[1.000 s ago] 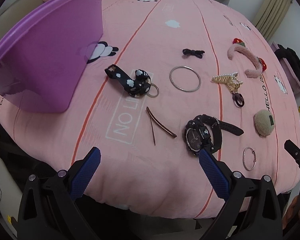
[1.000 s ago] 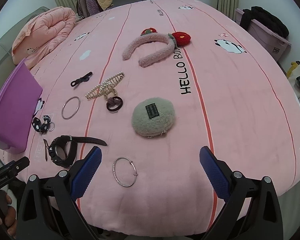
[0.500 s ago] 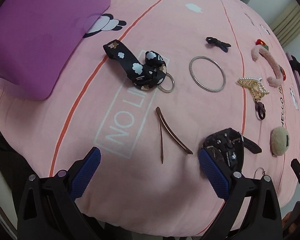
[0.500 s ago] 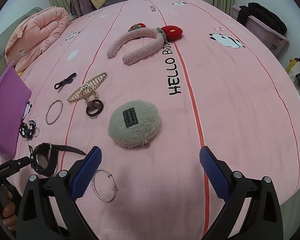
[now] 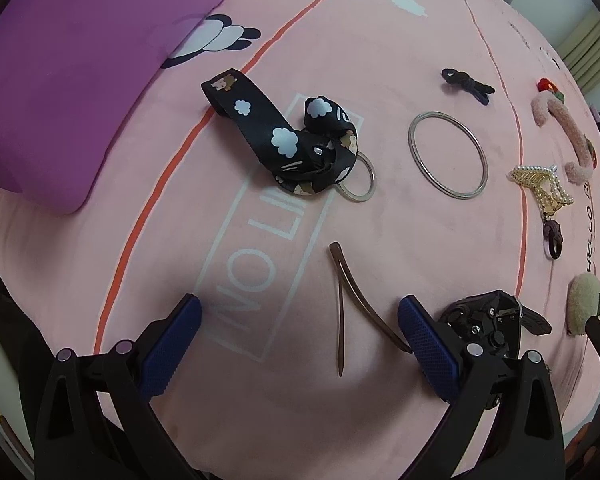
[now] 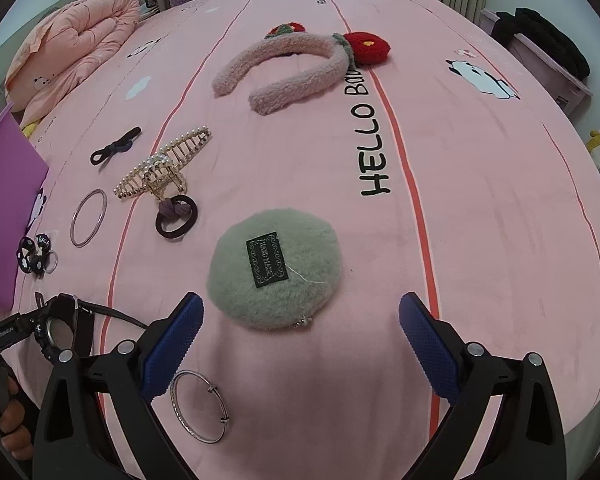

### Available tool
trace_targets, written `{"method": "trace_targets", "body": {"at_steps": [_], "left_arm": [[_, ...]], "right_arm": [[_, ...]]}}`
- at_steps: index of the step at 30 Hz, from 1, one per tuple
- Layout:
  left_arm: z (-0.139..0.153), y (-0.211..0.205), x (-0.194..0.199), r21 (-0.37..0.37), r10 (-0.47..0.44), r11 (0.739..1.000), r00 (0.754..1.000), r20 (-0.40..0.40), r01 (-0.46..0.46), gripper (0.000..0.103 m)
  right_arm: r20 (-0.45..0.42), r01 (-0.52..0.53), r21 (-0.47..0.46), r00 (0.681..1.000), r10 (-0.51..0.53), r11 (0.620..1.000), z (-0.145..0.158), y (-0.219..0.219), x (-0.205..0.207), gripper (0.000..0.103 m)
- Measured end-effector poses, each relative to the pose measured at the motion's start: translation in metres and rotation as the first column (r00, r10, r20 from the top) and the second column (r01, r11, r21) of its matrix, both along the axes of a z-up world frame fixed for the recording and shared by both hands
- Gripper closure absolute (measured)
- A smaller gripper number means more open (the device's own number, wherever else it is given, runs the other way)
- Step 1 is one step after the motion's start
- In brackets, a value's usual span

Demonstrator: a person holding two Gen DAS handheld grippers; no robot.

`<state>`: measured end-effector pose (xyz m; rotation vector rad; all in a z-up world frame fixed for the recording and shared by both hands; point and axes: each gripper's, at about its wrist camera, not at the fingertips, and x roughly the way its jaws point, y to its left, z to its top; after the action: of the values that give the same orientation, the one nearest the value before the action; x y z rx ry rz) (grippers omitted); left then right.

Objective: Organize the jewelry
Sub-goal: 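Grasp the grey fluffy pouch with right tool while left grasps brown hair pin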

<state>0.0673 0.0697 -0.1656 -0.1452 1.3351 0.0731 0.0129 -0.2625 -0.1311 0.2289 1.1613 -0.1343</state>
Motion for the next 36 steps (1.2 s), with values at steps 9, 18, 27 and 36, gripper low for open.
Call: {"method": "trace_targets", "body": {"at_steps": [9, 18, 27, 36], "left_arm": [[-0.007, -0.008, 0.009, 0.027, -0.001, 1.0, 1.0, 0.013, 0.0, 0.005], [-0.013, -0.001, 0.009, 0.002, 0.021, 1.0, 1.0, 0.015, -0.021, 0.005], [-0.008, 0.003, -0.003, 0.016, 0.008, 1.0, 1.0, 0.024, -0.009, 0.017], [0.004, -0.01, -0.008, 0.03, -0.04, 0.999, 0.999, 0.032, 0.039, 0.063]], "right_arm": [[-0.061, -0.017, -0.03, 0.998, 0.015, 0.999, -0.021, 0.006, 0.021, 0.009], [-0.071, -0.035, -0.052, 0.997, 0.031, 0.998, -0.038, 0.007, 0.023, 0.009], [-0.059, -0.057, -0.073, 0.997, 0.053, 0.996, -0.036, 0.006, 0.013, 0.01], [-0.047, -0.092, -0.071, 0.995, 0.088, 0.993, -0.028, 0.02, 0.013, 0.034]]}}
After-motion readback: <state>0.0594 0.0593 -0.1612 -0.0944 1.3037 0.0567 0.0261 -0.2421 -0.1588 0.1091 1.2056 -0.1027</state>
